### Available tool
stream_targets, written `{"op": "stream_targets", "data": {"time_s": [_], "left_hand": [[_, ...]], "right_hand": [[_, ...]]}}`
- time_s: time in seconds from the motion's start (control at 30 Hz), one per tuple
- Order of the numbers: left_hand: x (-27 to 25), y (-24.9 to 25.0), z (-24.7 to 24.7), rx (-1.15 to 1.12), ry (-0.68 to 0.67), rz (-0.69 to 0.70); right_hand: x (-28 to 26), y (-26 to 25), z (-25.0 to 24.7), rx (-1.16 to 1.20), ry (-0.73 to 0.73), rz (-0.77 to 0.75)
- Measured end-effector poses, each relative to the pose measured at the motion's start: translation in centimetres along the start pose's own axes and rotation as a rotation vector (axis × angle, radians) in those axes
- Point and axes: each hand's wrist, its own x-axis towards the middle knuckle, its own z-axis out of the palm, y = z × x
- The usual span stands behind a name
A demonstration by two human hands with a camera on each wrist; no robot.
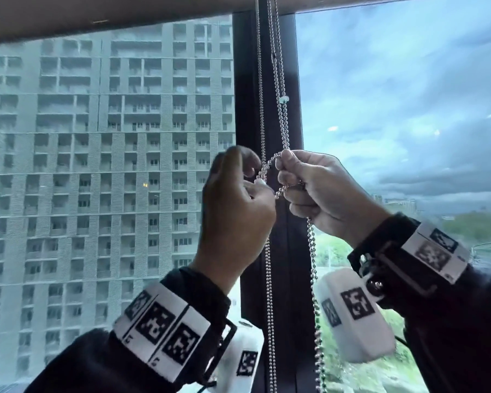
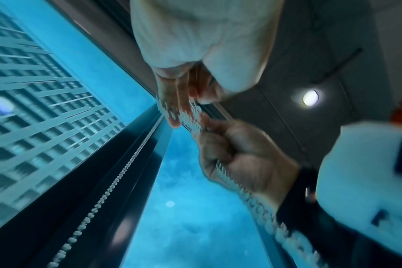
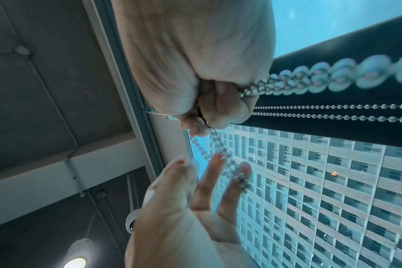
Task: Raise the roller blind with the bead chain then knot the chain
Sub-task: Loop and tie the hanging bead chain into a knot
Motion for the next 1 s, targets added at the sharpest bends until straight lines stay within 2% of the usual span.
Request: {"op": "stream_targets", "data": {"time_s": [0.03,0.1,0.13,0.17,0.27,0.33,0.43,0.53,0.6,0.67,0.73,0.87,1.0], "left_hand": [[0.6,-0.5,-0.1,-0.038,-0.023,-0.072],[2.1,-0.6,-0.4,-0.141,-0.229,-0.277],[2.8,-0.4,-0.5,-0.193,-0.332,-0.331],[3.3,-0.2,-0.6,-0.215,-0.393,-0.328],[4.0,0.1,-0.7,-0.2,-0.362,-0.262],[4.4,-0.1,-0.8,-0.268,-0.307,-0.352],[4.5,0.3,-0.9,-0.691,-0.349,-0.579],[3.8,0.9,-0.4,-1.068,-0.362,-0.623],[3.3,0.7,0.0,-1.19,-0.382,-0.64],[2.8,0.1,0.4,-1.161,-0.466,-0.645],[2.3,-0.4,0.7,-1.016,-0.542,-0.623],[1.7,-1.0,0.6,-0.699,-0.57,-0.532],[1.4,-2.2,1.1,-0.508,-0.583,-0.488]], "right_hand": [[0.0,0.0,-0.2,0.004,-0.008,0.007],[0.0,-0.1,-0.4,0.008,-0.034,0.012],[0.0,-0.1,-0.4,0.009,-0.048,0.011],[0.0,-0.1,-0.4,0.01,-0.06,0.009],[0.1,0.0,-0.6,-0.001,-0.058,0.011],[0.2,0.3,-0.9,-0.021,-0.043,0.012],[0.2,1.0,-1.3,-0.006,-0.024,-0.001],[0.1,1.5,-0.8,0.008,-0.035,-0.036],[0.2,1.9,-0.3,0.017,-0.018,-0.053],[0.4,2.4,-0.2,0.009,0.023,-0.069],[0.5,2.9,-0.7,-0.045,0.054,-0.081],[-0.2,3.7,-2.5,-0.196,0.08,-0.056],[-1.1,3.8,-4.4,-0.153,0.13,-0.023]]}}
